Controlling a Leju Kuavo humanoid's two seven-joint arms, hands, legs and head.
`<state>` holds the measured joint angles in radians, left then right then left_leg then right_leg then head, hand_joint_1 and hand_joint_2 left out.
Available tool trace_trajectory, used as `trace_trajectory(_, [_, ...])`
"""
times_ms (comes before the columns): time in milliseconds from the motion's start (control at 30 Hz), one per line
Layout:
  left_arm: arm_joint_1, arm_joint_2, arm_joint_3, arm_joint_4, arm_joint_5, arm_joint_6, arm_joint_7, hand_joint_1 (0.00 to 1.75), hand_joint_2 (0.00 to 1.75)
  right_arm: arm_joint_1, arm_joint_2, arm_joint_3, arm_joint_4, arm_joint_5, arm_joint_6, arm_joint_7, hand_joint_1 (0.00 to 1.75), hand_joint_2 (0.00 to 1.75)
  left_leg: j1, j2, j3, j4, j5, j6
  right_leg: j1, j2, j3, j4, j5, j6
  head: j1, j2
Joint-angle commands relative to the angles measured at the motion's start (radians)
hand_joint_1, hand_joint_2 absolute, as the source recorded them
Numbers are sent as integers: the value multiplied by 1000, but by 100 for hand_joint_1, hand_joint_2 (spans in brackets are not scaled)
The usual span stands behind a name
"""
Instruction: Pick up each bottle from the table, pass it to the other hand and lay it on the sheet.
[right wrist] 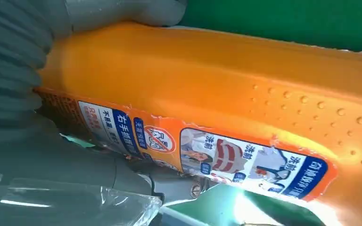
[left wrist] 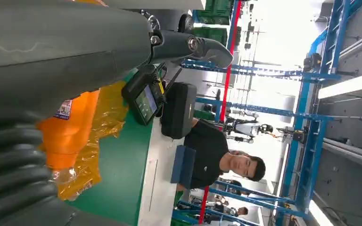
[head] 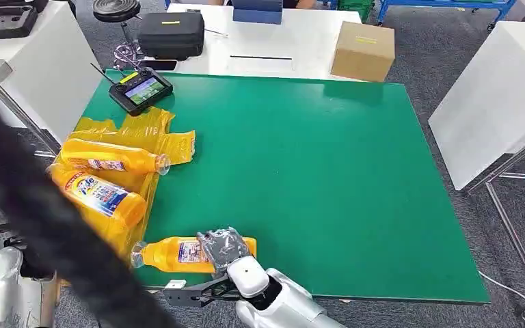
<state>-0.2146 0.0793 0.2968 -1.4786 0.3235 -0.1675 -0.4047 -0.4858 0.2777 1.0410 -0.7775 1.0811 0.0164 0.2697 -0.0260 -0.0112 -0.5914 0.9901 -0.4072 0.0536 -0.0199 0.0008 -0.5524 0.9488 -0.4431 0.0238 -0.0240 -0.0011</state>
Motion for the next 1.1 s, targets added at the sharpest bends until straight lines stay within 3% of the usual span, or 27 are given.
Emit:
trace_trajectory(33, [-40, -34, 25, 38, -2, -3, 6, 0, 0, 28, -69, -42, 11, -2, -11, 25, 175, 175, 1, -3, 3, -3, 1, -4, 1, -4, 5, -3, 0, -2, 0, 0])
trace_trajectory(133, [-32, -28, 29, 33, -3, -6, 7, 0, 0, 32, -93, -135, -79, -28, -68, 56, 175, 175, 1, -3, 2, -2, 1, -3, 1, -4, 3, -3, 0, -1, 0, 0])
trace_trajectory(233, [-17, -18, 36, 22, 1, -12, 10, 0, 0, 51, -144, -259, -282, -36, -114, 79, 175, 175, 1, -3, 1, -2, 1, -5, 0, -4, 3, -2, 0, -2, 0, 0])
trace_trajectory(367, [5, -21, 48, 2, 5, -22, 14, 0, 0, 69, -175, -364, -459, -125, -112, 12, 175, 175, 1, -2, -1, 0, 1, -4, 0, -1, 1, -1, 2, -4, 0, 0])
trace_trajectory(433, [16, -25, 47, -6, 3, -28, 15, 0, 0, 67, -187, -395, -495, -183, -110, -15, 175, 175, 1, 1, -4, -1, 3, -3, 0, 0, 13, -1, 3, -3, 1, 0])
trace_trajectory(500, [5, -18, 35, 18, 1, -41, 22, 0, 0, 54, -195, -441, -521, -334, -50, -70, 175, 175, 0, 0, -7, 0, 5, -1, -1, -1, 10, 1, 5, -3, 0, 0])
trace_trajectory(700, [-15, -22, -6, 74, 6, -66, 58, 0, 0, 29, -186, -481, -563, -450, -29, -113, 175, 175, 1, -1, -8, 0, 6, -1, 0, -2, 7, 0, 6, -4, 0, 0])
trace_trajectory(900, [-18, -86, -79, 95, -6, -76, 87, 0, 0, 17, -156, -475, -622, -516, -31, -140, 175, 175, 0, -1, -8, -1, 6, -2, -1, -3, 3, 0, 6, -4, 0, 0])
trace_trajectory(1100, [-41, -103, -152, 77, -6, -67, 111, 0, 0, -52, -114, -442, -524, -590, -49, -137, 175, 175, 0, 1, -8, 0, 5, -3, 1, -1, 4, 0, 6, -5, 0, 0])
